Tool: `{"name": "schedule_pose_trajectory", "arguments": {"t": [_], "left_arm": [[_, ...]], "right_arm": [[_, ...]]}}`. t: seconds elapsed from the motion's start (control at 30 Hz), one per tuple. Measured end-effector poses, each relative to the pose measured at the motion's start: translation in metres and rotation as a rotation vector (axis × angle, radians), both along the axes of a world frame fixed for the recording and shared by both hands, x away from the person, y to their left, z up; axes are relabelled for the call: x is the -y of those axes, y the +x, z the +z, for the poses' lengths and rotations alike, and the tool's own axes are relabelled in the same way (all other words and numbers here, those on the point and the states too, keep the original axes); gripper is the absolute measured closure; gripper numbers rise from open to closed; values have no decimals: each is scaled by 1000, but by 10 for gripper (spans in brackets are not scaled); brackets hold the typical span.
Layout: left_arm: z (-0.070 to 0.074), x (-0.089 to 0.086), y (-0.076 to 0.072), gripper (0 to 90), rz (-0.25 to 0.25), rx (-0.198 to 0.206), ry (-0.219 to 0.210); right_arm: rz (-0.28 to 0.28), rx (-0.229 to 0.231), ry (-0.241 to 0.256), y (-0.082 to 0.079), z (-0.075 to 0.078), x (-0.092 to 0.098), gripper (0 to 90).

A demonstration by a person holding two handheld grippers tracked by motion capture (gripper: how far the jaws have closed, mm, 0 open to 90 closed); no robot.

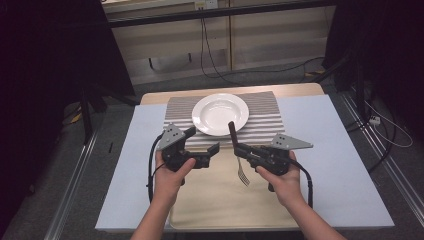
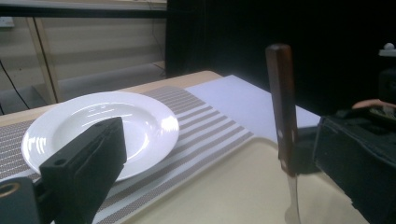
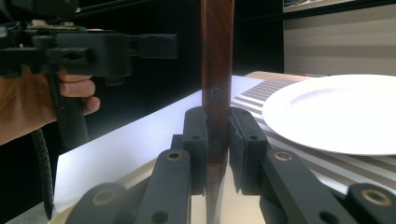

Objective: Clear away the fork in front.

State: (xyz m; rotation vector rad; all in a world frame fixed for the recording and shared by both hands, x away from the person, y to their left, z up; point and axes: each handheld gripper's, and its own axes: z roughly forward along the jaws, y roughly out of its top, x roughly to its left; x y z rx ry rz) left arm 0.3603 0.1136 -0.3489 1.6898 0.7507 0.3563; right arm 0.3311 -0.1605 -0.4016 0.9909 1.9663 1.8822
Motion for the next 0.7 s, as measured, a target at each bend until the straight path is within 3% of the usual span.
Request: {"name": "schedule_pose_trajectory", "arguments": {"t": [0.17,0.3,0.43,0.53,0.6,0.7], "left_arm": [[-1,10,2,56,-24,-18,-30],[-3,21,2,192,-36,-21,-58],[-6,30,0,382,-63,-32,-74],[-7,33,-1,578,-76,-52,-112],[-9,35,-1,605,-95,-67,-122],[-9,36,-1,750,-127,-76,-146]], "right_arm": [[5,9,-9,-1,1,-6,780],[4,18,-17,-2,0,-11,780],[3,25,-23,-3,0,-15,780],[-4,34,-26,-4,0,-16,780],[-4,38,-28,-5,1,-16,779],[2,48,-31,-6,1,-18,778]]}}
